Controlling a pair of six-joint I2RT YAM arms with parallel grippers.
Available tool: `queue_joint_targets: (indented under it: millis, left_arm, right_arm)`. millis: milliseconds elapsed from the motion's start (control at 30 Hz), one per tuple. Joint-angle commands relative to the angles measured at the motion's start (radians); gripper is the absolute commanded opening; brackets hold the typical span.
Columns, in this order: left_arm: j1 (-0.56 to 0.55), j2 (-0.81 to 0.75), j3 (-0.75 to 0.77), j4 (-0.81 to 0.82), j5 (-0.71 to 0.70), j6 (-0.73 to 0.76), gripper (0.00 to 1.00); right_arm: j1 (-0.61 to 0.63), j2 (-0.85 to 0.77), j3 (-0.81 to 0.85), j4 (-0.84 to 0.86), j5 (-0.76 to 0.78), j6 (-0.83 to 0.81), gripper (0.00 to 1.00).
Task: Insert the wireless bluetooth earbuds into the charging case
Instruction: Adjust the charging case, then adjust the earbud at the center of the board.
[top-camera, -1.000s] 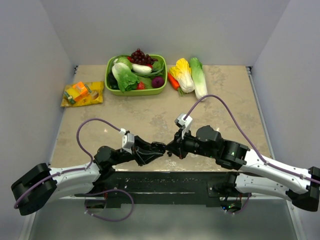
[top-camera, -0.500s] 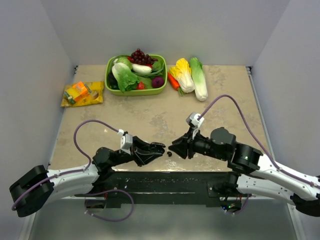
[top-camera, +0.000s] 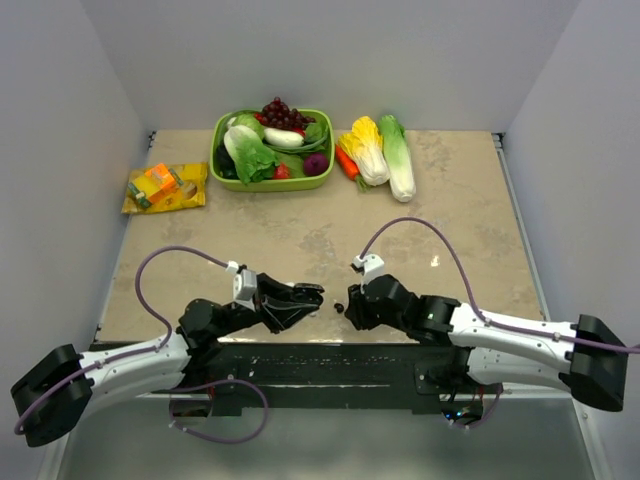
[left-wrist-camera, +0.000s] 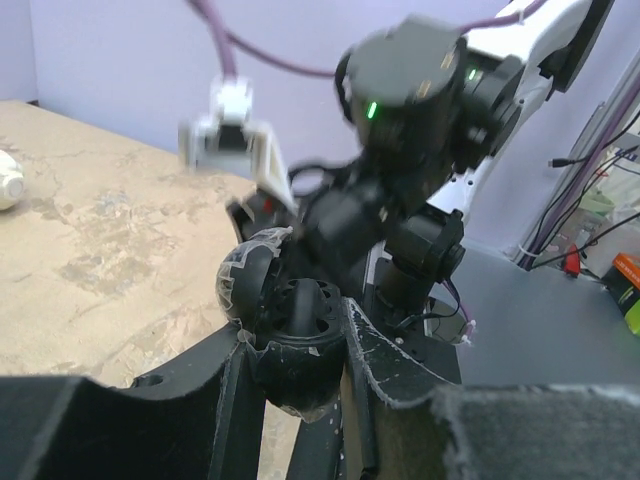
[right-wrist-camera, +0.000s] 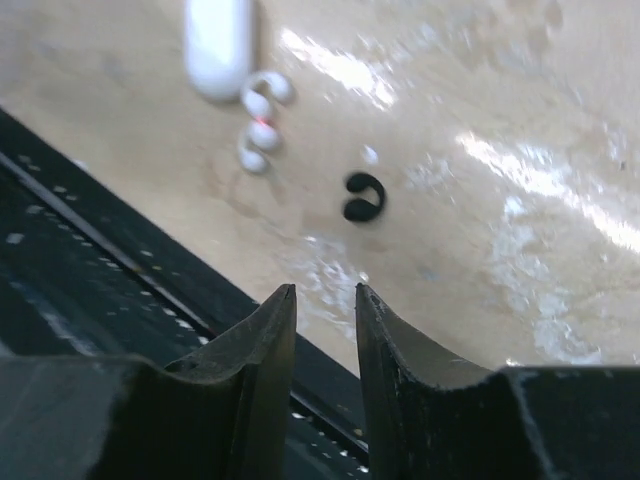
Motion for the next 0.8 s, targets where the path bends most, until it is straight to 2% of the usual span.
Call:
queue_joint_targets:
  millis: [0, 100, 300, 633, 767]
  left_arm:
    - [-0.006, -0.057, -0.018, -0.021, -0.038, 0.041, 0.0]
    - [-0.006, -0.069, -0.026, -0.026, -0.043, 0.046, 0.0]
    - [-0.006, -0.068, -0.043, -0.007, -0.037, 0.035, 0.0]
    - [-0.006, -0.066, -0.057, -0.004, -0.032, 0.033, 0.0]
    - [-0.006, -0.055, -0.054, 0.002, -0.031, 0.035, 0.0]
  right_arm:
    - [-0.01, 0.052, -0.03, 0.172, 0.076, 0.077, 0.33]
    - [-0.044, 0.157, -0.013, 0.19, 0.08, 0.051, 0.33]
    - [-0.156, 0.301, -0.02, 0.272, -0.009, 0.01, 0.3]
    - [-0.136, 0.33, -0.027, 0.279, -0.079, -0.013, 0.06]
    - [-0.099, 0.312, -0.041, 0.313, -0.145, -0.006, 0.03]
